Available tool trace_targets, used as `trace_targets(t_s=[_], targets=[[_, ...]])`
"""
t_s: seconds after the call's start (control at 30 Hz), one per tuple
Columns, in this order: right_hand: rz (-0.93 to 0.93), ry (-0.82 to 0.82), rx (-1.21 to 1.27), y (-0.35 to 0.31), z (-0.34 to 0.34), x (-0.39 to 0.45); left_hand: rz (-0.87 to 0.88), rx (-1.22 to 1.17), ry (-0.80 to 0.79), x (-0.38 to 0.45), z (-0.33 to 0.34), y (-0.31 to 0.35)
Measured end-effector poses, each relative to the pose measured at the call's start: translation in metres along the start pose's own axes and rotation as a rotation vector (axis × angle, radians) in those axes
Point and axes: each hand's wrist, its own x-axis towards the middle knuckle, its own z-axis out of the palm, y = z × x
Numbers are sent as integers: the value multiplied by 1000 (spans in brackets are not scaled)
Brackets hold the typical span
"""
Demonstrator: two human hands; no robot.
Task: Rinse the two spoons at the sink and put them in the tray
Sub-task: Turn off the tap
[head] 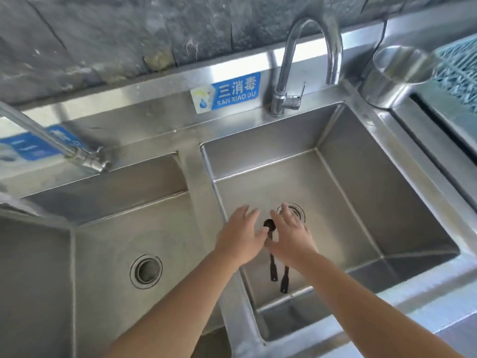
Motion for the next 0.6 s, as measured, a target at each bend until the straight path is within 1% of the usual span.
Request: trace_targets(t_s=[0.07,0.1,0.27,0.43,0.53,0.6], targets=[[-86,13,-73,-33,-13,-15,16,74,79,-26,-32,-24],[-132,16,-103,-51,-16,-22,-4,96,101,-40,-47,-38],[-324,-15,-174,-153,-4,-44,-202,117,139,-111,-105,-113],[-429,-52,-127,-251,25,-54,-315,128,191,-168,-152,-182],[-475,-86,-141,-303,37,-56,-322,132,205,-185,-176,-211],[-467,-93,-151,-332,43,-55,-302,146,195,-189,-187,-227]])
